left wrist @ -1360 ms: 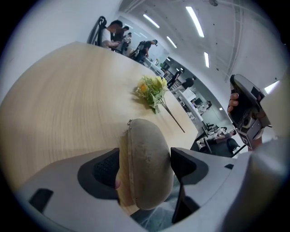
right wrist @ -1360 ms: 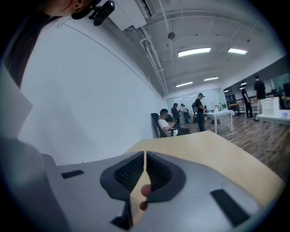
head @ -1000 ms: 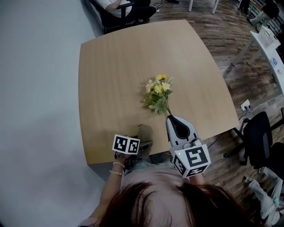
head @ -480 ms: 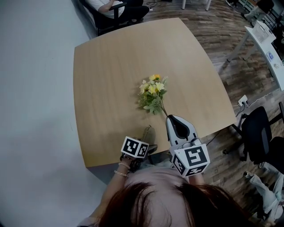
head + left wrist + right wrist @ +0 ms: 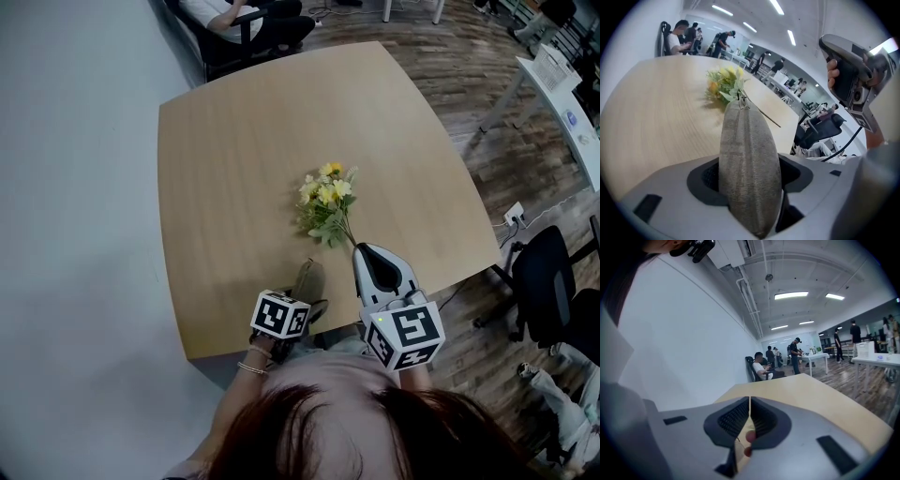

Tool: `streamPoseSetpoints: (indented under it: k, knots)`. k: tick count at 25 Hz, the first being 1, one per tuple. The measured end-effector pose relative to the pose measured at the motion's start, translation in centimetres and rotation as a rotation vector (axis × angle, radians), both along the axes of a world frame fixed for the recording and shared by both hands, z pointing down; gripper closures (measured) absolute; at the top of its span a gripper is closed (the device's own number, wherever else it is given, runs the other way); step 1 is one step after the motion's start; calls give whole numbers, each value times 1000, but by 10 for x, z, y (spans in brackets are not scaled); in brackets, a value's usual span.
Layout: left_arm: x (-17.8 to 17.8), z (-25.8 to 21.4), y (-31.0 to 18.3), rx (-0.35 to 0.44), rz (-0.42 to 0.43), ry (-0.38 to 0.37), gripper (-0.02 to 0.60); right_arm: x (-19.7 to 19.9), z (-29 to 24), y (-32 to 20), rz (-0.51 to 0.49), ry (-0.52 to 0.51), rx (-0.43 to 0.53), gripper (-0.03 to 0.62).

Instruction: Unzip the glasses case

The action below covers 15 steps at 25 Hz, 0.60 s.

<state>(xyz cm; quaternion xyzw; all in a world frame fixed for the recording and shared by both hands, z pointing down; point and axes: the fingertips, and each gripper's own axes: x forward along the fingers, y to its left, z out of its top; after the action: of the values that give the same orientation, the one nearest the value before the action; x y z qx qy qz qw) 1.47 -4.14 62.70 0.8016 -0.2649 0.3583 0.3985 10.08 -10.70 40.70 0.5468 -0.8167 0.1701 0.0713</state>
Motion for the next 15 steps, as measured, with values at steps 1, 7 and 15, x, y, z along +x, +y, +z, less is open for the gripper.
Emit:
streamPoseSetpoints:
  k: [1,7,15]
  knots:
    - [-4,-5,-5,21,-5,-4,284,-3,-1,-1,-6,-8,-3,577]
    - [-30,-39,-25,172,24,-82,285,-25,-8,-7,-52,-38,0,577]
    - [-69,-84,-41,383,200,-339,287,-54,-12,-10,-137,-105,-5,577]
